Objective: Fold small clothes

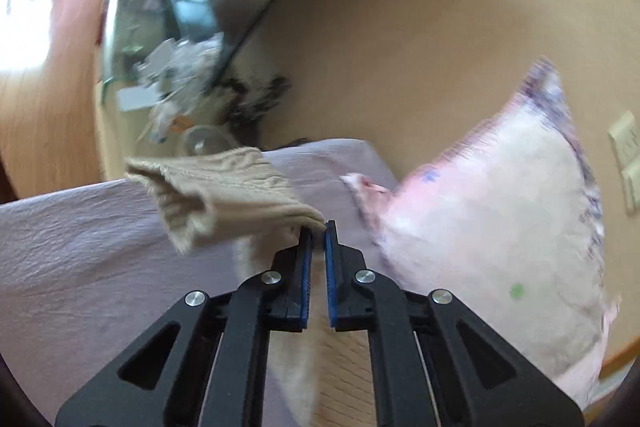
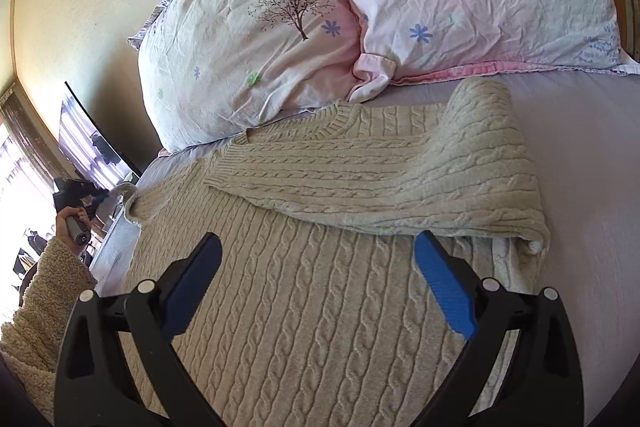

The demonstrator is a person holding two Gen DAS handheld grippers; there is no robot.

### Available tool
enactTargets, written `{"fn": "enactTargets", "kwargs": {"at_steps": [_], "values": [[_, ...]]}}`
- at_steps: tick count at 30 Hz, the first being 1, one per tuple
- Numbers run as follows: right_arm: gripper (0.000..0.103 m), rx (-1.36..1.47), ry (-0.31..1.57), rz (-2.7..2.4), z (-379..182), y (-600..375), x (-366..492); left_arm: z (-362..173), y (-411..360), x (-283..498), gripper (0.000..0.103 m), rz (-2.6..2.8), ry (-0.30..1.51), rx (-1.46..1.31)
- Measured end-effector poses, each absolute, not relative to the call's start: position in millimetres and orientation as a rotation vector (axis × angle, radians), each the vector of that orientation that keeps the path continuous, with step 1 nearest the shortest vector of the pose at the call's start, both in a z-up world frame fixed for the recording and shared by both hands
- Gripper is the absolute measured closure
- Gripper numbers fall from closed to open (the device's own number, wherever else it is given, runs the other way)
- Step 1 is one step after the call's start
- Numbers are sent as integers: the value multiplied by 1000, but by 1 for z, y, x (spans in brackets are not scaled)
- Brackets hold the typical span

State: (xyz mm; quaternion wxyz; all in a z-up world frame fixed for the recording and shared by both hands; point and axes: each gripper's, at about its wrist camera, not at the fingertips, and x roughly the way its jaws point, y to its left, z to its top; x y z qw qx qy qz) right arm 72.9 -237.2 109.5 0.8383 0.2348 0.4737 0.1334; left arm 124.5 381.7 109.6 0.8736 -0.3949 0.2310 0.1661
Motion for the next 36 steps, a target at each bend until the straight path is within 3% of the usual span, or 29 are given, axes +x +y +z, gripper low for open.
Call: {"fn": "enactTargets", "kwargs": {"at_steps": [4,7,12,16,20,21,22,24,26,28,33,36], "values": [[6,550,977,245,105,-261,62,175,250,154,98,-38,471,-608],[6,584,960,202,103,-281,51,188,123,169,98,-387,535,-482],[6,651,933,117,105,-314,34,124,-74,179,98,-839,795,-350],[6,666,924,97,109,-326,33,51,-164,196,98,-932,1034,-213],[7,670,890,126,121,-333,43,47,-136,194,97,-1006,1082,-314],[9,674,882,129,124,-335,50,58,-113,188,86,-992,1034,-317],[14,672,878,124,126,-336,56,69,-92,184,53,-960,982,-314],[21,662,884,66,126,-340,70,88,-36,164,15,-812,851,-299],[29,690,910,16,121,-346,83,101,13,148,15,-656,765,-234],[31,718,931,-9,114,-350,93,100,60,133,15,-485,734,-179],[31,734,1073,-32,87,-343,106,62,152,118,15,-264,887,-264],[18,726,1113,4,87,-338,84,37,186,91,15,-299,968,-359]]}}
